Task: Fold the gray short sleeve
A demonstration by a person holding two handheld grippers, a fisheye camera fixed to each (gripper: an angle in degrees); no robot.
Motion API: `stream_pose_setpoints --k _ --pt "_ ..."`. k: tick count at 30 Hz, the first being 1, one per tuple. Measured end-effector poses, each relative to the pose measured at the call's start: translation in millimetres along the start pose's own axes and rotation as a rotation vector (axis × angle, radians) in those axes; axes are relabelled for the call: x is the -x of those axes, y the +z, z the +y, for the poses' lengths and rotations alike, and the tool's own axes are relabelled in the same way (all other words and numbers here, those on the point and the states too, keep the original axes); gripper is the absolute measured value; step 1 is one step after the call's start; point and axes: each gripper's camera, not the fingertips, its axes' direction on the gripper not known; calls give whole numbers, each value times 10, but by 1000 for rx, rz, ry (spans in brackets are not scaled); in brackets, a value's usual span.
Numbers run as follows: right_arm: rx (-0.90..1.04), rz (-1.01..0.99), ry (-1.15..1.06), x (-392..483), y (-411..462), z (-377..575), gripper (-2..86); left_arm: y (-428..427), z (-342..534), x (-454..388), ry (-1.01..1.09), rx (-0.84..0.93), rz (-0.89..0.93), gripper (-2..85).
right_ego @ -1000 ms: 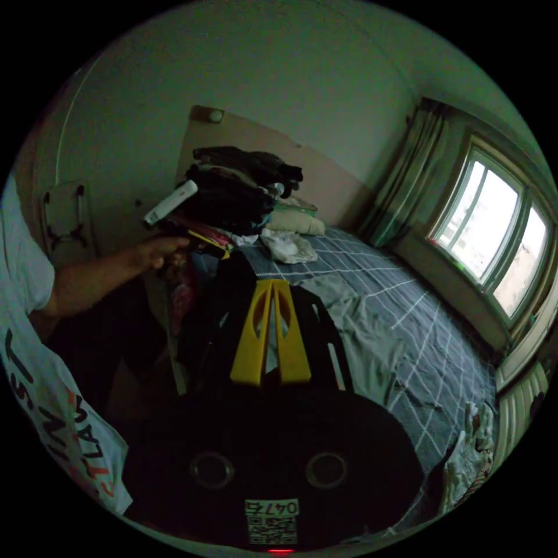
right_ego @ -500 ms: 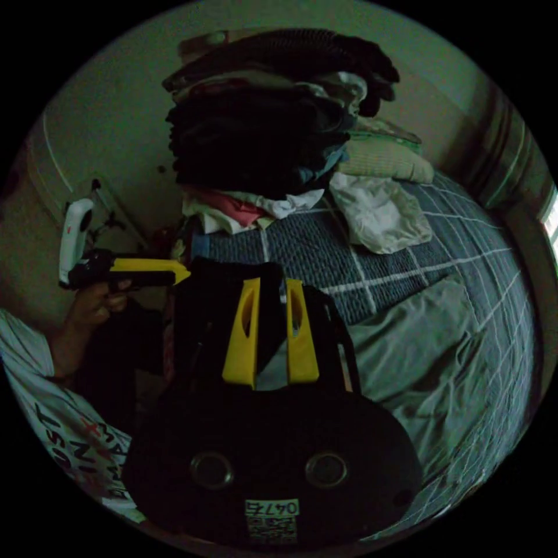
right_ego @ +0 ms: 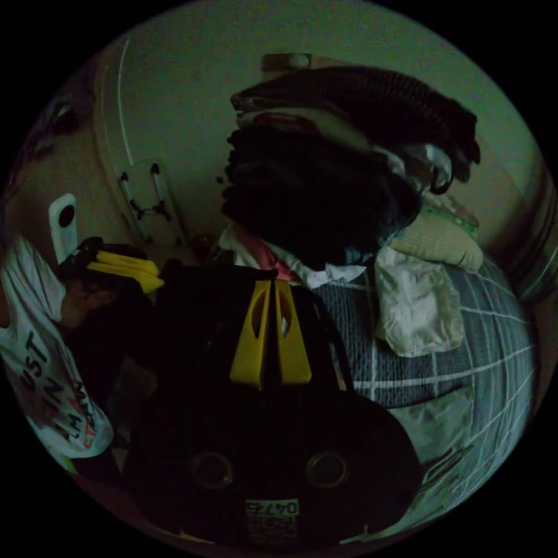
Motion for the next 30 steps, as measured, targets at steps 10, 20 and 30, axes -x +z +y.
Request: stream_pose_setpoints --k 10,20,30 --pt "7 22 246 -203 275 111 102 399 165 954 -318 310 156 -10" --pt "-7 309 139 1911 -228 1089 59 257 280 1362 -361 295 202 -10" --pt "311 565 99 2184 312 1308 7 127 304 1512 -365 269 181 -10"
